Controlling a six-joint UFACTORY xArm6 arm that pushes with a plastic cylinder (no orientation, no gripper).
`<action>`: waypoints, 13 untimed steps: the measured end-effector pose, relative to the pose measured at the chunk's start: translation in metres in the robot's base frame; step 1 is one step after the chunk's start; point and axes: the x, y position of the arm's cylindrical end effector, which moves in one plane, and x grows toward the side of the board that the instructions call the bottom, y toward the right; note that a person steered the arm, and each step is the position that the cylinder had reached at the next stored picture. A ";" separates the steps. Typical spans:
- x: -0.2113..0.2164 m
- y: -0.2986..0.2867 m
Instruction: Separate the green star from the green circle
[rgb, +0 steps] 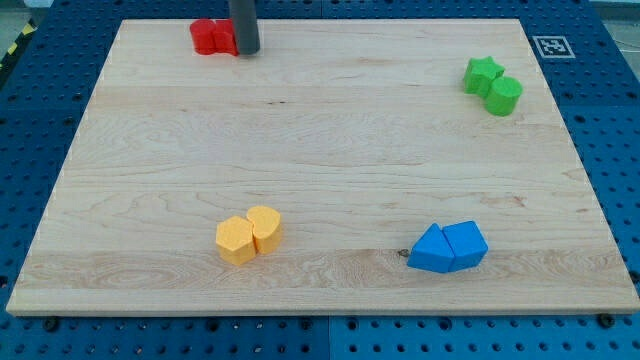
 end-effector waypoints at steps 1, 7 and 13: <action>0.000 0.033; 0.092 0.394; 0.044 0.345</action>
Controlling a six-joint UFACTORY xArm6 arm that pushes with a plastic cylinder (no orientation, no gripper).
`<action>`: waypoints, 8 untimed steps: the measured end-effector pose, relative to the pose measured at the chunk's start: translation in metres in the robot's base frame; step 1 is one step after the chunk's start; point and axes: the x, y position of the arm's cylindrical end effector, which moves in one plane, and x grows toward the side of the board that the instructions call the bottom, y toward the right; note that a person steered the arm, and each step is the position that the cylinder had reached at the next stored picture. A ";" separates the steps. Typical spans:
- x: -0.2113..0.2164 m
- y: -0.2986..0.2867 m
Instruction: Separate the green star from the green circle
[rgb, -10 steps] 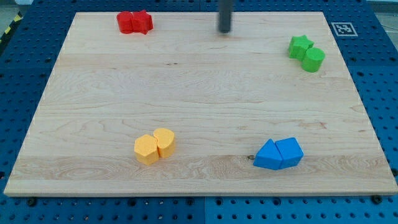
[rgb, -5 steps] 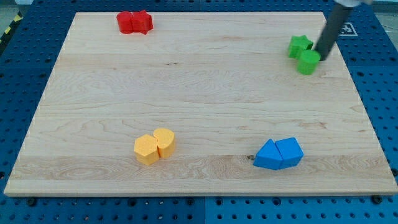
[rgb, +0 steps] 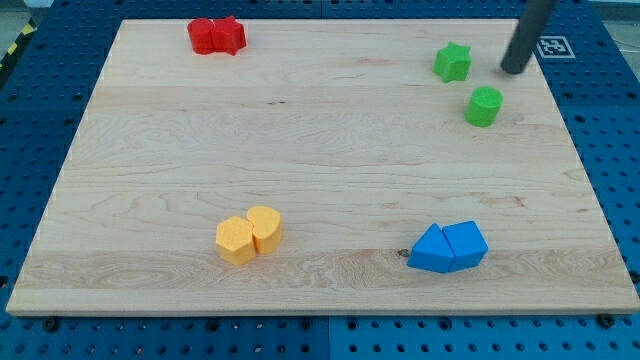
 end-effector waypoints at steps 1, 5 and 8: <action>-0.001 -0.061; 0.000 -0.228; 0.004 -0.345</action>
